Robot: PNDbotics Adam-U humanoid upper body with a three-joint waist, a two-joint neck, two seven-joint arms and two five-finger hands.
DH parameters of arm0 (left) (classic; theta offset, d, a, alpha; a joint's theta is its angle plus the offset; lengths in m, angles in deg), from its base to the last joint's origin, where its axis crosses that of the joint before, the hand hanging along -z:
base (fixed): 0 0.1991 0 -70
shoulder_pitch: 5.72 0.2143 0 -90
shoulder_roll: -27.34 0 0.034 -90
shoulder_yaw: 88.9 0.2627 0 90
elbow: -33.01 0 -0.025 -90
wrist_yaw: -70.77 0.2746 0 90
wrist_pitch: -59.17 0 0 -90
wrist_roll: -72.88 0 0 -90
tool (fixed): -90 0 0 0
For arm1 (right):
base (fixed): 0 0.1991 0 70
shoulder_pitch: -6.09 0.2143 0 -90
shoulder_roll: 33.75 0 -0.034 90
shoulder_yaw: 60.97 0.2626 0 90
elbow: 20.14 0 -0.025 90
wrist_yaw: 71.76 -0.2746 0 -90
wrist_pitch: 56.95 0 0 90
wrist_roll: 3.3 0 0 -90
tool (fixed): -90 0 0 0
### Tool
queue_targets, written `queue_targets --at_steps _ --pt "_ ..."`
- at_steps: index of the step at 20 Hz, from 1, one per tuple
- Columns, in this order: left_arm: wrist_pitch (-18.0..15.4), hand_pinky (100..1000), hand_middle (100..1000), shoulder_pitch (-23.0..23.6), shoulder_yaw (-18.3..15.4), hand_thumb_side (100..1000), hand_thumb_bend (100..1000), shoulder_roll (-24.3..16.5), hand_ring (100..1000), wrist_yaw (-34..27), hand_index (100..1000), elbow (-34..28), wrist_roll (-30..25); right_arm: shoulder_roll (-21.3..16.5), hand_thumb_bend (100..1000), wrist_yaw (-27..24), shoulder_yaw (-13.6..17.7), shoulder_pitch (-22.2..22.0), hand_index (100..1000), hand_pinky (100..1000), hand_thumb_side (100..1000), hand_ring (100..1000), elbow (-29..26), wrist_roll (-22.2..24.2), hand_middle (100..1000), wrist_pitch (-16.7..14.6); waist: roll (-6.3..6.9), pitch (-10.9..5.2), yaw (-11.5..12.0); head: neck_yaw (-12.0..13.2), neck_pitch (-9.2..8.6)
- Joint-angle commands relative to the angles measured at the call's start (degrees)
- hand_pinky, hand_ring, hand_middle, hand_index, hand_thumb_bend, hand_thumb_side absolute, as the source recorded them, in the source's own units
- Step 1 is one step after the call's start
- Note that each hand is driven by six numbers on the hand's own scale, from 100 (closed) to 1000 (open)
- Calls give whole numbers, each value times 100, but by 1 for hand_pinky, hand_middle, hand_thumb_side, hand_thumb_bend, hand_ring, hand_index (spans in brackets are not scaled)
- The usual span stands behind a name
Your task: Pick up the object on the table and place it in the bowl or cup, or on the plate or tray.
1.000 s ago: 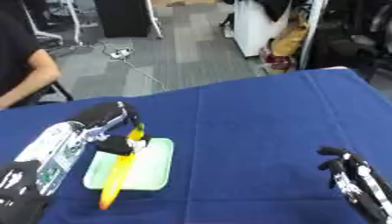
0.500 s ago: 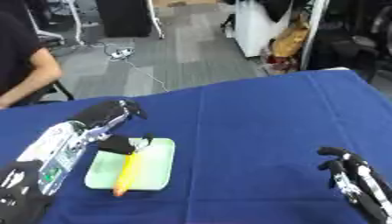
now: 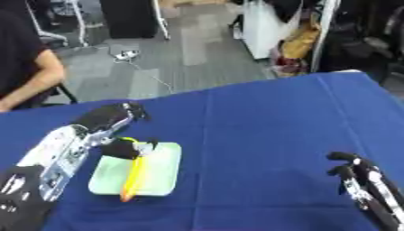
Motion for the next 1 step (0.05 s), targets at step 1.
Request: queue_targets --at_steps 1 --pt "8 611 762 -51 -89 789 121 -116 735 -58 805 -50 68 -31 100 14 12 70 866 376 827 633 -100 17 764 0 -49 -154 15 7 -55"
